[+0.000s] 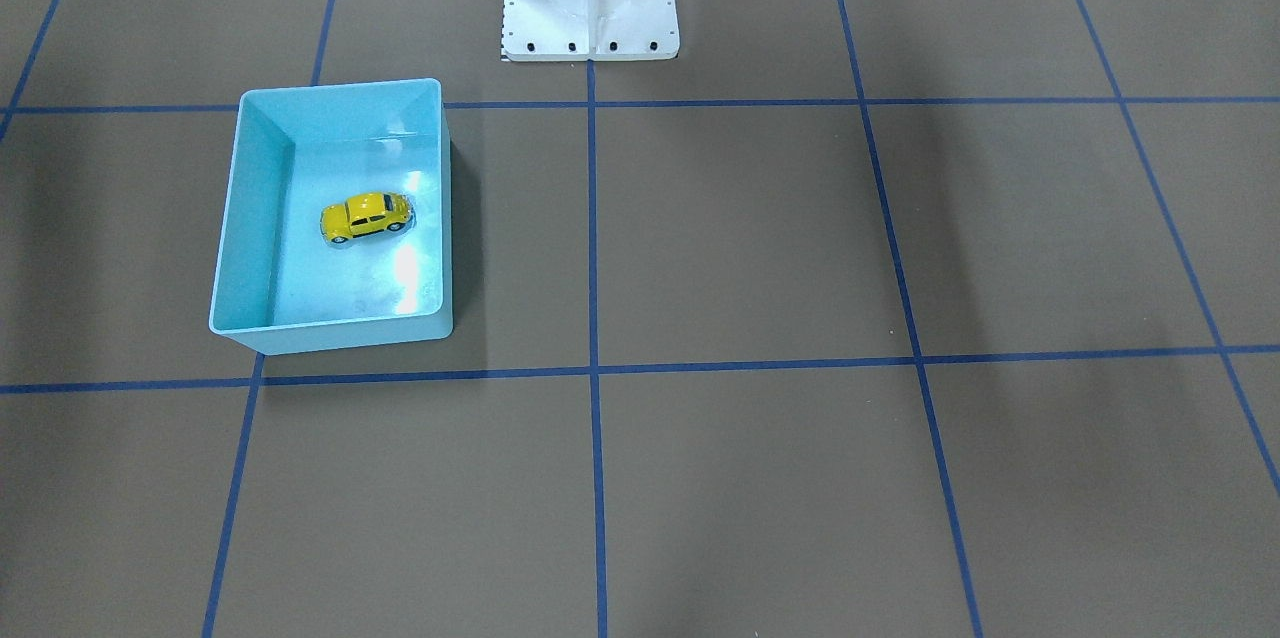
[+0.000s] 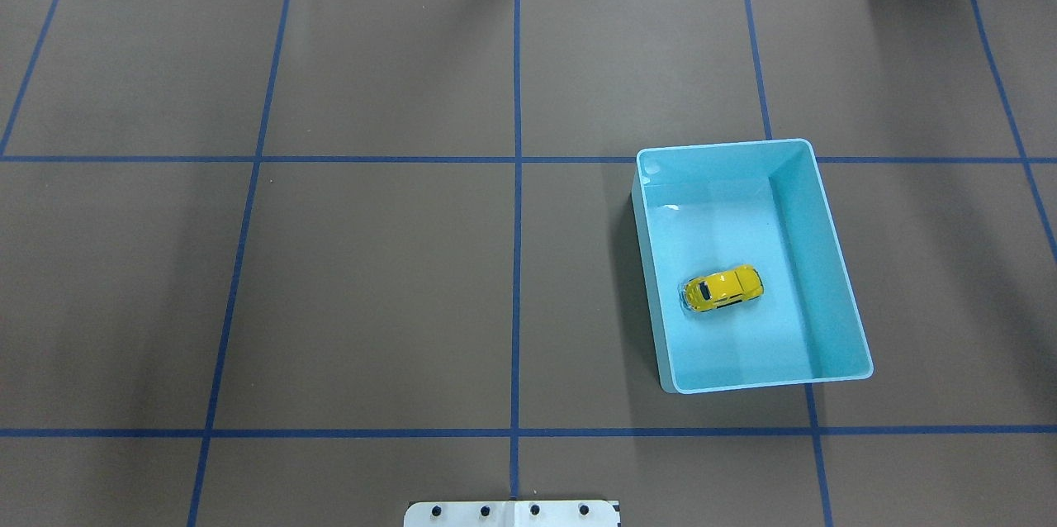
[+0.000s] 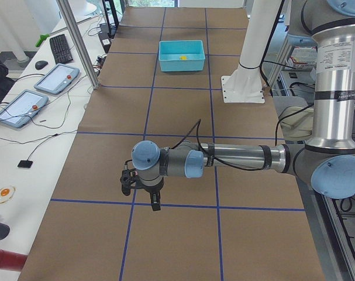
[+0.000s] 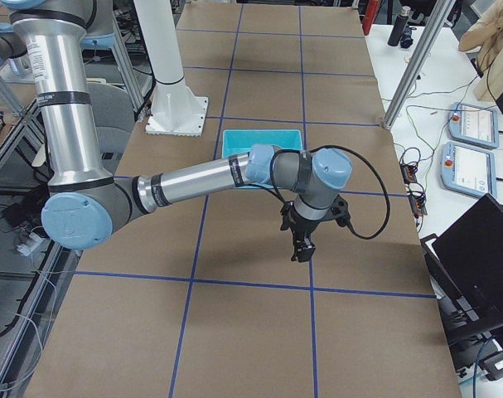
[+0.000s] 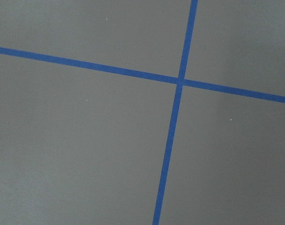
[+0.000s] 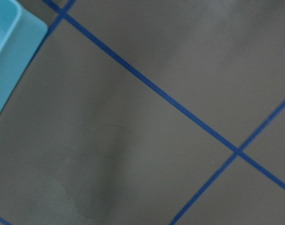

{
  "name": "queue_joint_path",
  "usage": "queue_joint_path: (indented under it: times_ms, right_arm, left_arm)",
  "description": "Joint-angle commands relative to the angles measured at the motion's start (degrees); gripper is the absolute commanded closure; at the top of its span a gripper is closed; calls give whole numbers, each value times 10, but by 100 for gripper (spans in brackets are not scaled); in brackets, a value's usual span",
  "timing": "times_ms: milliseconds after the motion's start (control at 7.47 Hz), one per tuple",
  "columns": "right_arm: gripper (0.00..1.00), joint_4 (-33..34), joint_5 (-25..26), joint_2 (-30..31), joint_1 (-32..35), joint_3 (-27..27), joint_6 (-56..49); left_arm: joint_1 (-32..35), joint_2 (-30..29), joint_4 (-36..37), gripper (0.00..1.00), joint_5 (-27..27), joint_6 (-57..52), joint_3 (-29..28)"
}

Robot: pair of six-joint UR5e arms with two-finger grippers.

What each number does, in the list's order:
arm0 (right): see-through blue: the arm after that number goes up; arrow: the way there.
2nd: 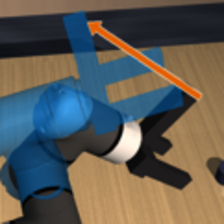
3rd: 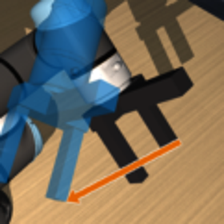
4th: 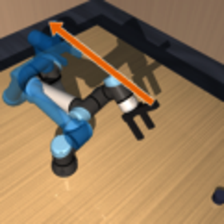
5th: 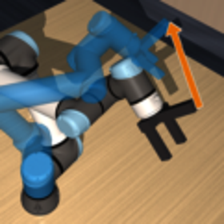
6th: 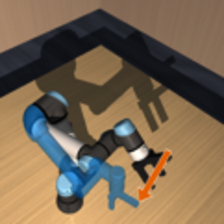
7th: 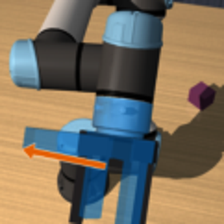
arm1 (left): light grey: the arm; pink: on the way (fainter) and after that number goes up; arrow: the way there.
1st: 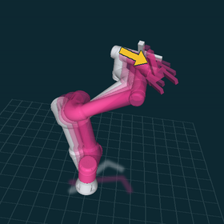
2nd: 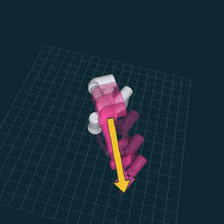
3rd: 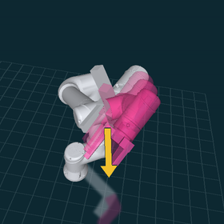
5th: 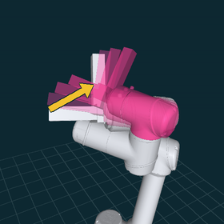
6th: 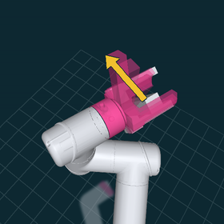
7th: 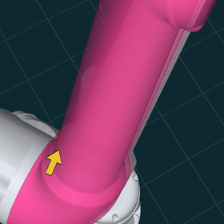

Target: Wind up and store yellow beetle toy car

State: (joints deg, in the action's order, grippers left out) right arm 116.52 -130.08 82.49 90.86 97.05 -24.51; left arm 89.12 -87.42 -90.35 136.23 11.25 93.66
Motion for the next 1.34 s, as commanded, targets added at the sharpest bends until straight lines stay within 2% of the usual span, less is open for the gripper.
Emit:
queue_joint_path:
  times_ms: [0,134,268,401,535,669,1204]
  right_arm:
    - [0,-66,5,16,38,-44,62]
    - [0,-88,7,16,46,-45,202]
    - [0,-139,30,31,46,-43,277]
    - [0,-197,39,61,45,-49,284]
    - [0,-245,24,73,45,-69,285]
    - [0,-256,9,74,45,-77,283]
    - [0,-272,6,76,45,-81,278]
  left_arm:
    - [0,0,0,0,0,0,-1]
    - [0,0,0,0,0,0,-1]
    - [0,0,0,0,0,0,-1]
    - [0,0,0,0,0,0,-1]
    - [0,0,0,0,0,0,-1]
    - [0,0,0,0,0,0,-1]
    - [0,0,0,0,0,0,-2]
